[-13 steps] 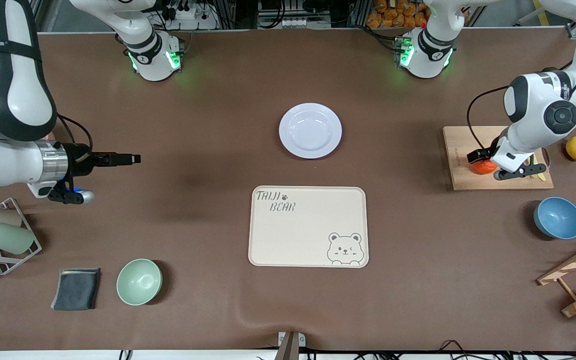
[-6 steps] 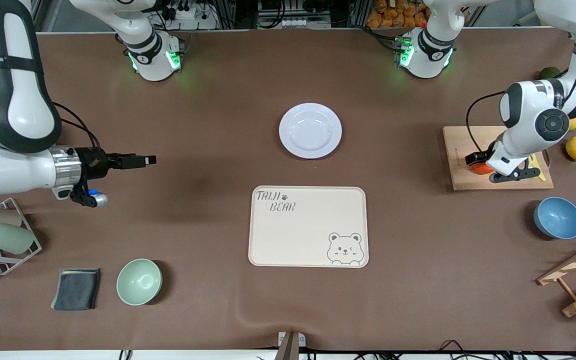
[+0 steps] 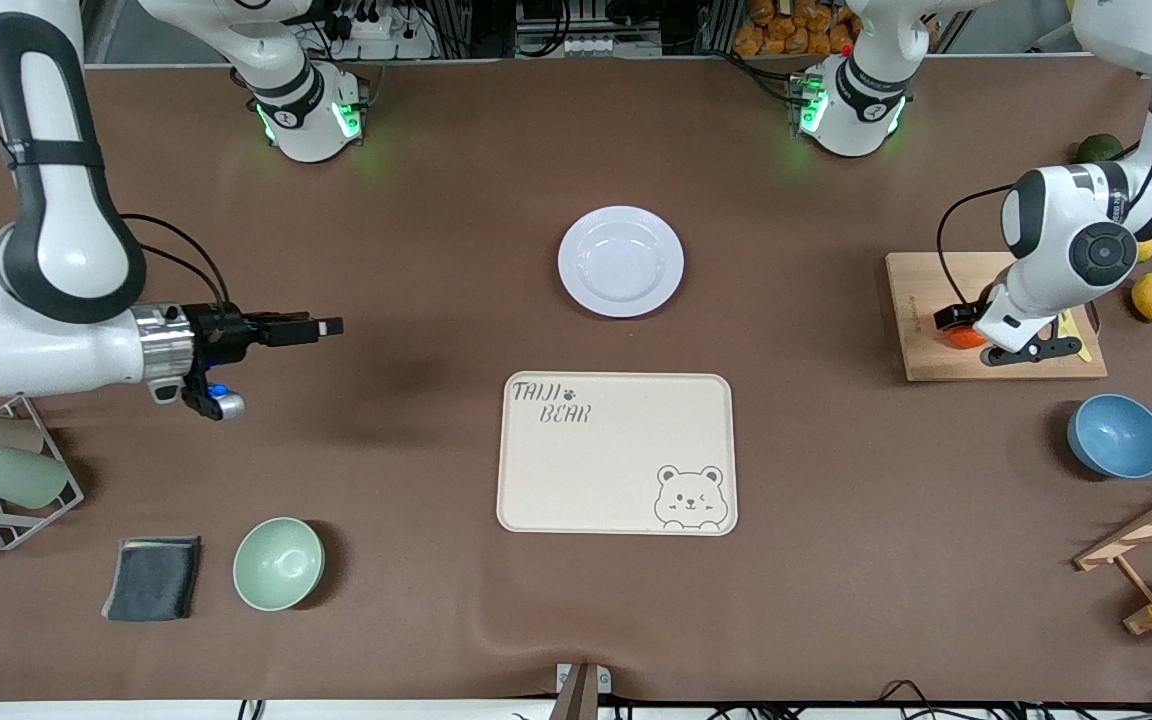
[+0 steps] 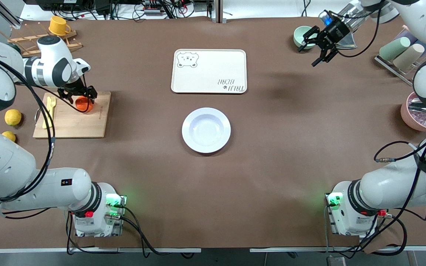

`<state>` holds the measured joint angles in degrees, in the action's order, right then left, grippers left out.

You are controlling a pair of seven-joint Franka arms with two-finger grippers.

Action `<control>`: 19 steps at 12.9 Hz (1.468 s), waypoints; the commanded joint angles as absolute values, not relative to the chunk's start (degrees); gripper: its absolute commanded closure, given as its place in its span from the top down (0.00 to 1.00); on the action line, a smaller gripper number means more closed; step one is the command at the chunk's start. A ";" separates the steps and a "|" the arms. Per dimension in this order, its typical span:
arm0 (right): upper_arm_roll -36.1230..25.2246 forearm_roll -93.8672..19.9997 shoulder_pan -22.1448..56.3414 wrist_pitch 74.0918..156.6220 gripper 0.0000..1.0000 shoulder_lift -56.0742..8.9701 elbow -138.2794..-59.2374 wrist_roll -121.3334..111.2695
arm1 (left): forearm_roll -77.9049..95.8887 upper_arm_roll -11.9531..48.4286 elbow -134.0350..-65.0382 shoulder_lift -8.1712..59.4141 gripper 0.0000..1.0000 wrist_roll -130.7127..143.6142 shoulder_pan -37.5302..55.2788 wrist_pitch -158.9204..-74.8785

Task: Place orange and plate with both arms
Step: 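Grasp the orange with the left gripper while the right gripper moves inward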

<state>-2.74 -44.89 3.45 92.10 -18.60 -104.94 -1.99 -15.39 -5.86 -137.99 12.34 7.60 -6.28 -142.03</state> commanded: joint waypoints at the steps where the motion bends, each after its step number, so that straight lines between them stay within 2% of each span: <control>1: -2.81 -49.74 2.55 93.16 1.00 -19.07 -108.62 -8.50 | -17.31 -5.45 -137.55 14.50 1.00 7.12 -7.82 -145.01; 2: -2.81 -51.23 2.20 93.16 1.00 -19.07 -109.50 -10.09 | -17.31 -5.45 -137.55 14.68 1.00 7.21 -7.82 -145.02; 3: -2.81 -52.28 2.20 93.25 1.00 -18.99 -110.21 -11.41 | -17.31 -5.36 -137.55 14.76 0.87 7.12 -8.08 -145.02; 4: -2.81 -53.08 2.28 93.60 1.00 -18.98 -111.17 -12.38 | -17.31 -5.36 -137.55 14.59 0.59 7.12 -8.26 -145.02; 5: -2.81 -53.87 2.29 94.82 1.00 -18.90 -112.57 -13.70 | -17.40 -5.27 -137.55 14.50 0.38 7.03 -8.26 -145.02; 6: -2.81 -54.92 2.29 95.27 1.00 -18.98 -113.98 -16.15 | -17.40 -5.27 -137.46 14.24 0.21 6.86 -8.17 -144.93; 7: -2.90 -56.76 2.29 95.36 1.00 -19.16 -115.21 -18.00 | -17.32 -5.10 -137.29 13.63 0.13 6.86 -8.09 -144.84; 9: -2.81 -57.48 2.46 96.50 1.00 -19.16 -116.54 -19.59 | -16.27 -2.57 -136.93 10.74 0.04 8.34 -7.65 -142.93; 11: -2.73 -57.66 2.99 97.73 1.00 -19.16 -117.50 -19.77 | -12.68 5.14 -134.49 7.66 0.04 14.37 -7.56 -136.36; 13: -2.81 -60.45 4.30 100.18 1.00 -19.07 -120.22 -24.05 | -10.73 14.45 -128.26 8.43 0.04 25.34 -7.38 -128.79; 15: -2.81 -65.11 6.14 103.09 1.00 -19.16 -123.47 -29.51 | -10.63 22.98 -125.69 9.31 0.04 36.60 -7.38 -127.97; 19: -2.81 -70.65 10.71 106.96 1.00 -19.07 -126.91 -32.60 | -10.63 35.04 -123.49 11.95 0.03 51.73 -7.03 -128.14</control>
